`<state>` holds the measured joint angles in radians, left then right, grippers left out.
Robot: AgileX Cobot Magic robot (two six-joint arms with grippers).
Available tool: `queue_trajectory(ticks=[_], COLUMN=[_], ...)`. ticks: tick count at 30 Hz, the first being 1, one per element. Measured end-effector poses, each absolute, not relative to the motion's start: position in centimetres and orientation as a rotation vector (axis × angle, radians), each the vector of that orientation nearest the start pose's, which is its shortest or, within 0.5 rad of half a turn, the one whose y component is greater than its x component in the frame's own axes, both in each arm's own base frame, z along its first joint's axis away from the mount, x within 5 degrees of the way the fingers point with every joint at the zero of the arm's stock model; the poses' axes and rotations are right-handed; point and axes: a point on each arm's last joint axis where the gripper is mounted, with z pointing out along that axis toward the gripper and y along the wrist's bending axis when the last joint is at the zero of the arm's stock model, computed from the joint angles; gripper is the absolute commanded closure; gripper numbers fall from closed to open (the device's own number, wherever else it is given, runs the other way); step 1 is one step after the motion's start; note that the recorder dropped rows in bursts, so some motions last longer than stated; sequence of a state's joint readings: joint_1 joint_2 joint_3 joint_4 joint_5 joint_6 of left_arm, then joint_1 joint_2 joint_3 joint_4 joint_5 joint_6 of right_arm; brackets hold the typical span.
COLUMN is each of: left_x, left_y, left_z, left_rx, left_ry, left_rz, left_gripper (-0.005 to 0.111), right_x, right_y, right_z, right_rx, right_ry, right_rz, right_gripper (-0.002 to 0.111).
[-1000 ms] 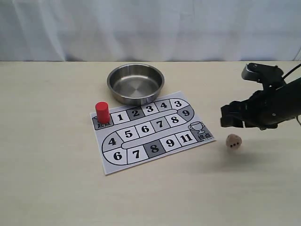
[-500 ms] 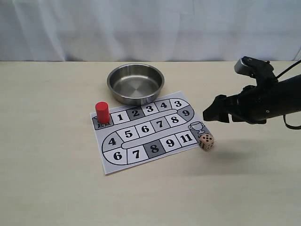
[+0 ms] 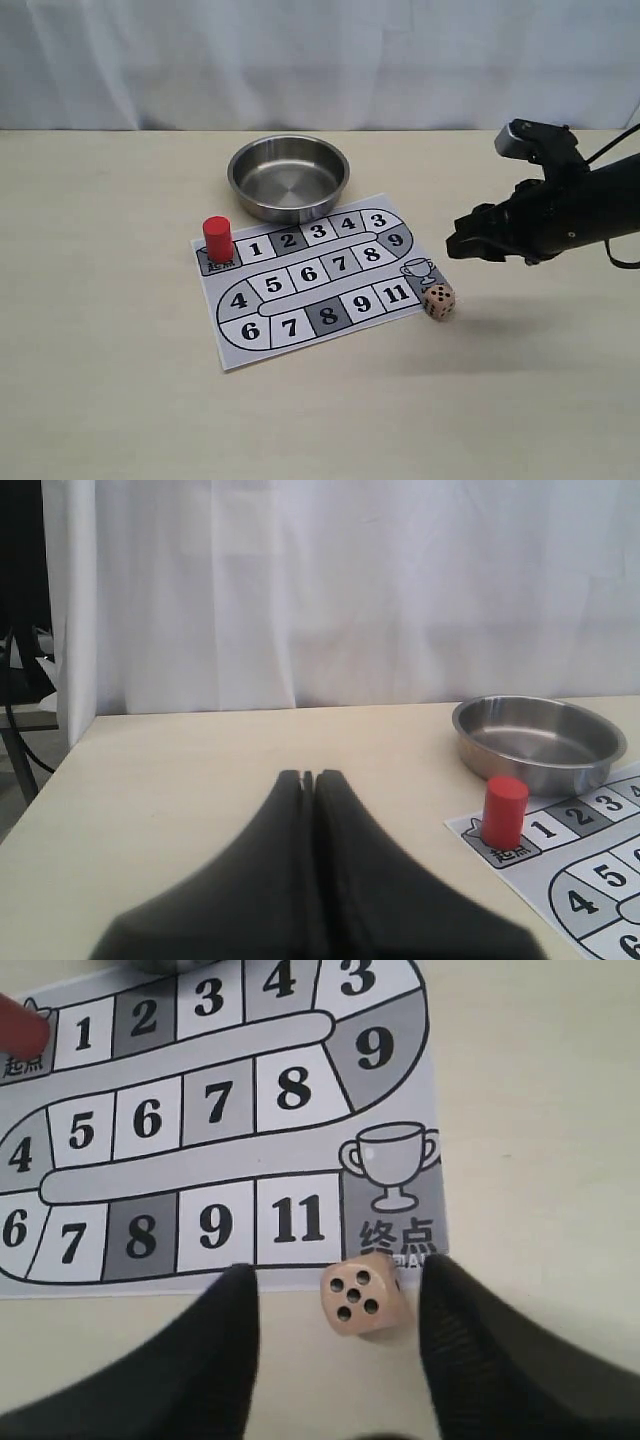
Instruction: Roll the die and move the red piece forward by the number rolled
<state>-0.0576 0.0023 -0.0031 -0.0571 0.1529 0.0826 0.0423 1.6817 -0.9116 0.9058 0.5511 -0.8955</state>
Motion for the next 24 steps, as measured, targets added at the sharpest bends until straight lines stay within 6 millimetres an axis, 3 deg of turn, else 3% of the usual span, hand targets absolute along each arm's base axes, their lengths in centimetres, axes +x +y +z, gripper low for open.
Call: queue_trajectory(ticks=[1, 3, 8, 12, 15, 24], left_x=[5.6, 5.6, 5.6, 5.6, 5.6, 5.6], left_y=[-0.4, -0.4, -0.4, -0.4, -0.4, -0.4], left_z=[20.0, 20.0, 20.0, 20.0, 20.0, 20.0], left_rx=[0.075, 0.075, 0.075, 0.075, 0.075, 0.075], left_ry=[1.634, 1.634, 1.634, 1.634, 1.634, 1.634], left_rz=[-0.031, -0.031, -0.031, -0.031, -0.031, -0.031], left_gripper=[0.107, 0.107, 0.107, 0.107, 0.107, 0.107], right_x=[31.8, 31.9, 31.5, 30.6, 30.5, 31.3], right_y=[5.1, 5.1, 5.2, 7.7, 8.0, 8.2], right_z=[18.8, 19.0, 18.6, 18.2, 17.9, 15.2], right_rx=[-0.304, -0.335, -0.372, -0.553, -0.589, -0.534], right_ry=[2.549, 2.558, 2.642, 2.702, 2.716, 2.773], right_rz=[0.542, 0.541, 0.442, 0.264, 0.188, 0.188], right_gripper=[0.091, 0.104, 0.104, 0.104, 0.104, 0.104])
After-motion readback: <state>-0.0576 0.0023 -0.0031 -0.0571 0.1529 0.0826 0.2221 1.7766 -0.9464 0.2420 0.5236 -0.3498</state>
